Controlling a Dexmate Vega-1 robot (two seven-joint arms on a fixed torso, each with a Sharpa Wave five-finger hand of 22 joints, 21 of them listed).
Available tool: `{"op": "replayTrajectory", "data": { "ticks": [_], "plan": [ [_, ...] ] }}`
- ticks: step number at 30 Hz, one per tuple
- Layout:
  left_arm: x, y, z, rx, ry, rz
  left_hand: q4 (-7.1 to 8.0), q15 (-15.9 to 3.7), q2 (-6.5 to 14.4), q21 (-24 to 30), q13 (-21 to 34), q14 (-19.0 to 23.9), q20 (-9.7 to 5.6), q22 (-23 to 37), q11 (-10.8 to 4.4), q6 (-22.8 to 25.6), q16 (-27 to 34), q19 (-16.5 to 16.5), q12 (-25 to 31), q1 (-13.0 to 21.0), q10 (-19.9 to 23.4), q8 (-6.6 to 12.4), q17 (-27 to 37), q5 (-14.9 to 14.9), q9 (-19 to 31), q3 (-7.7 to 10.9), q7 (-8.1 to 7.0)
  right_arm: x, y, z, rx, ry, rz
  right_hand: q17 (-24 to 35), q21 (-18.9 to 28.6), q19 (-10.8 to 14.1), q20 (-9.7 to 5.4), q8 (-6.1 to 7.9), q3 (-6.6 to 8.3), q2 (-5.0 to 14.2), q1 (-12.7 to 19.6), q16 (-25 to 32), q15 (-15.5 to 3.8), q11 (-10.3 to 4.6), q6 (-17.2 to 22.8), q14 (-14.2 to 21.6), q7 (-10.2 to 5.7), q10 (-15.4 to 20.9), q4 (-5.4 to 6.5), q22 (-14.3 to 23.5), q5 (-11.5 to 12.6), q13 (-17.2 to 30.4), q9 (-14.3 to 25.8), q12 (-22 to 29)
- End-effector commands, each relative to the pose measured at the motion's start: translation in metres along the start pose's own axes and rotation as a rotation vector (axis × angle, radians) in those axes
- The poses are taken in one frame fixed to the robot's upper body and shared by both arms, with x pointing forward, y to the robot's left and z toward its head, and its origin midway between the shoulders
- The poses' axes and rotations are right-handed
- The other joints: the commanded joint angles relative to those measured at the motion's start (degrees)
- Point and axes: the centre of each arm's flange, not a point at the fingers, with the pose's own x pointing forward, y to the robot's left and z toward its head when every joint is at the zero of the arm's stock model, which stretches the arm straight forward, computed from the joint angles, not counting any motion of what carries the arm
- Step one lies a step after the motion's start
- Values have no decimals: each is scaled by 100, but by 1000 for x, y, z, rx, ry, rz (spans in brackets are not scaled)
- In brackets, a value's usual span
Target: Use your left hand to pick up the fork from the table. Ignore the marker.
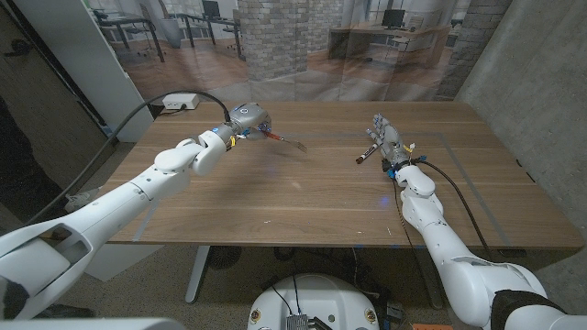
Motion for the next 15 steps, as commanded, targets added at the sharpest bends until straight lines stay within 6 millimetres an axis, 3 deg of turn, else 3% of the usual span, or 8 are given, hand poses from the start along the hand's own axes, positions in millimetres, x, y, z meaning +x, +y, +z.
{"op": "replayTrajectory", "data": {
  "ticks": [1,15],
  "plan": [
    [-1,8,0,-15,16,50,25,-670,580,51,49,74,-220,17,-482,265,-27,-6,-38,521,554,-6,27,27,20,9,-217,-1,1,2,-5,-2,3,14,33,21,-53,15,13,-20,-35,18,21,-4,37,8,-1,36,-41,27,40,34,14,3],
    [-1,22,1,-16,16,98,30,-667,569,150,76,124,-242,8,-486,298,-70,-36,-90,523,591,-47,53,26,24,-4,-226,-6,3,6,-15,-11,7,14,33,22,-54,14,13,-20,-34,17,22,-4,34,9,-4,39,-46,27,43,34,14,5]
  ]
}}
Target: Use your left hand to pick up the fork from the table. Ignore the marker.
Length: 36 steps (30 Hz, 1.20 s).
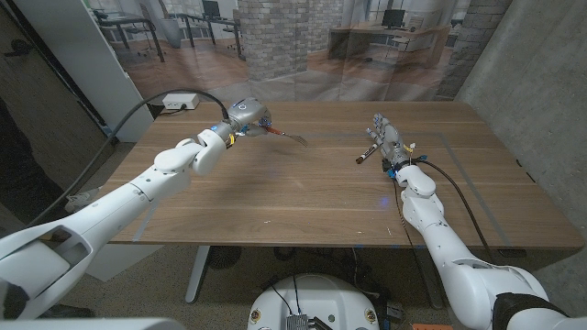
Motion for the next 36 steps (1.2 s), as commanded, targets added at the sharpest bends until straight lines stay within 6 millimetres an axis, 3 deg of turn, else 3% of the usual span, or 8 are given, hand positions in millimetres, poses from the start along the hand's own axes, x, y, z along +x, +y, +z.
{"op": "replayTrajectory", "data": {
  "ticks": [1,36],
  "plan": [
    [0,12,2,-3,0,45,32,-659,564,48,40,67,-244,8,-483,264,-33,-41,-5,530,528,-27,15,32,23,-3,-187,-4,2,3,-9,-7,1,14,34,23,-54,14,14,-20,-34,17,21,-5,34,8,-1,39,-46,27,43,34,14,5],
    [0,41,1,-15,10,150,37,-659,558,268,114,115,-253,-25,-459,323,-138,-119,-134,544,586,-125,91,31,31,-24,-197,-10,8,10,-17,-24,9,14,34,28,-49,17,11,-22,-36,18,28,1,42,13,-4,48,-54,27,47,34,14,8]
  ]
}}
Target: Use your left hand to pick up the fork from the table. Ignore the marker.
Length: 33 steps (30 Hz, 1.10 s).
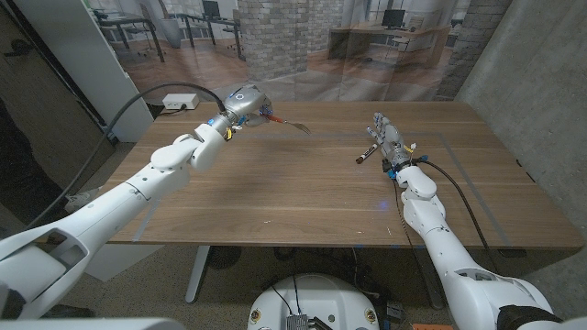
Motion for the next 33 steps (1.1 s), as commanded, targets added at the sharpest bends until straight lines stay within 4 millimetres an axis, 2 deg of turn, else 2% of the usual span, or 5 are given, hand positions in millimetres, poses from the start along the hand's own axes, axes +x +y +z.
{"op": "replayTrajectory", "data": {
  "ticks": [1,15,33],
  "plan": [
    [1,10,-1,-6,10,36,26,-612,558,48,33,56,-252,10,-459,236,-15,-39,-15,544,494,-20,33,25,30,25,-175,-3,2,2,-6,-4,5,15,35,30,-50,16,4,-22,-36,17,27,2,39,13,-2,45,-15,27,25,34,14,6],
    [3,20,-4,-21,18,87,29,-618,557,136,61,73,-260,-8,-463,270,-58,-66,-67,546,525,-53,65,25,33,15,-177,-7,6,6,-15,-10,1,15,35,31,-49,19,3,-23,-38,18,23,0,48,16,-2,49,-18,27,27,34,14,7],
    [8,20,-5,-38,-11,120,32,-619,549,234,87,121,-275,-32,-476,286,-107,-99,-129,542,565,-101,89,25,36,5,-173,-19,9,18,-76,-18,-1,13,36,38,-47,21,0,-32,-36,19,23,2,55,23,7,54,-28,27,29,34,14,8]
  ]
}}
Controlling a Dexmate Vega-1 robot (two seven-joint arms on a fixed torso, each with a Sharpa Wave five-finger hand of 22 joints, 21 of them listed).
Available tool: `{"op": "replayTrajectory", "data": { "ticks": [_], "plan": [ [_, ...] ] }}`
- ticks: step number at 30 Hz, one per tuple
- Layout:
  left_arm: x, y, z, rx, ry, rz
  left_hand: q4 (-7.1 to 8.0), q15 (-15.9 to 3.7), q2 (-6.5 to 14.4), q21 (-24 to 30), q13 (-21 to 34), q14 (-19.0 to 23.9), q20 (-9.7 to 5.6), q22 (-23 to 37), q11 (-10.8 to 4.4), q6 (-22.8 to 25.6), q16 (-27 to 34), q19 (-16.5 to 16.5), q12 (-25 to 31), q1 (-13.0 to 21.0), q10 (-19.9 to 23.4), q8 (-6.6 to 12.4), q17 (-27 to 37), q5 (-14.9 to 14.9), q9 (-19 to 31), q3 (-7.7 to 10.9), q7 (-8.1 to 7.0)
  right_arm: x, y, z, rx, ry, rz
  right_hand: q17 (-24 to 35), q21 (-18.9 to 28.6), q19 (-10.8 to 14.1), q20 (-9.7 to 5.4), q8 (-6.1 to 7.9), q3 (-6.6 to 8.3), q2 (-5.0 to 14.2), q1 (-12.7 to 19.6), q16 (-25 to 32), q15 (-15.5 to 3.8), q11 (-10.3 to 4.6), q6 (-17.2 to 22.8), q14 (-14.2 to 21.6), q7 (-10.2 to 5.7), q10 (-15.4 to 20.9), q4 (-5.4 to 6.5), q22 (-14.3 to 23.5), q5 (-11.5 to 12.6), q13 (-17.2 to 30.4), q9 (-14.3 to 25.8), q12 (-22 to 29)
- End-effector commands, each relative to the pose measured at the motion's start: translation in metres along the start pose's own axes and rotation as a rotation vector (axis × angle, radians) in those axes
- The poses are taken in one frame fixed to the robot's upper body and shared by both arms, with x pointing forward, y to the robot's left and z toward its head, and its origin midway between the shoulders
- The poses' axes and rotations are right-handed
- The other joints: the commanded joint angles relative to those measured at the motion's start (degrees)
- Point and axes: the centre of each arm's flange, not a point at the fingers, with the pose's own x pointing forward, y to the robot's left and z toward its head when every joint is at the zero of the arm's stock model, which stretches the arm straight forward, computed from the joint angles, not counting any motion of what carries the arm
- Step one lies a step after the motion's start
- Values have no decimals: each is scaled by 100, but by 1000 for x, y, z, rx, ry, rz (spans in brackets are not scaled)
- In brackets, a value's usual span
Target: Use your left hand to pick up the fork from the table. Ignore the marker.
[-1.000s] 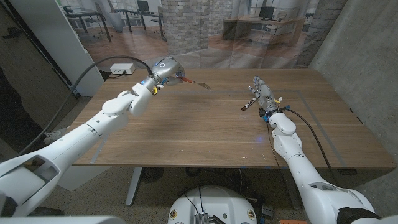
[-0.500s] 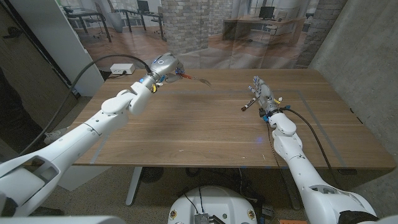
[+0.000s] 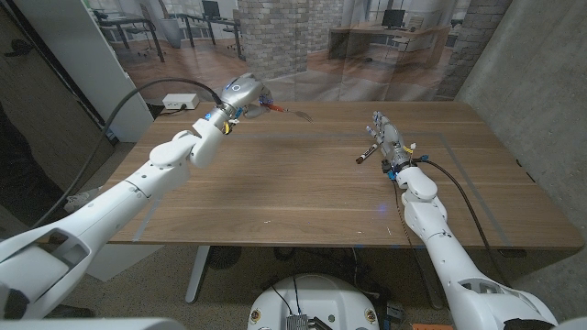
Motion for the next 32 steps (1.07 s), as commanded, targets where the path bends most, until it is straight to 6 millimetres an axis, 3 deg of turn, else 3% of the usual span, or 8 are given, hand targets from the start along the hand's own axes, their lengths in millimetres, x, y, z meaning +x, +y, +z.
{"op": "replayTrajectory", "data": {
  "ticks": [1,10,23,32],
  "plan": [
    [3,1,-1,-14,-20,26,34,-629,550,41,30,73,-271,0,-488,246,-45,-47,-36,539,525,-15,20,24,3,24,-196,-10,1,8,-38,-2,-9,12,36,38,-44,21,0,-9,-13,19,25,1,57,24,6,51,-29,27,30,34,14,7],
    [7,-2,-8,-34,-26,59,33,-631,546,89,55,92,-278,-12,-483,260,-65,-62,-58,540,547,-37,41,25,4,20,-197,-17,10,9,-62,8,-20,11,37,42,-46,23,-2,-16,-9,19,25,13,62,28,6,62,-38,26,31,34,14,10],
    [9,-9,-28,-88,-41,98,34,-632,542,150,51,124,-283,-27,-472,269,-96,-85,-114,535,565,-69,59,26,6,15,-204,-38,40,12,-93,15,-66,10,37,45,-44,23,-6,-24,-10,18,25,5,64,29,11,58,-44,26,34,34,14,6],
    [7,-19,-38,-115,-28,90,36,-632,540,184,63,119,-290,-36,-478,279,-122,-105,-147,530,557,-86,75,27,8,12,-202,-46,43,15,-101,31,-86,11,37,47,-41,24,-8,-27,-12,18,27,4,68,30,7,58,-48,26,36,34,14,5]
  ]
}}
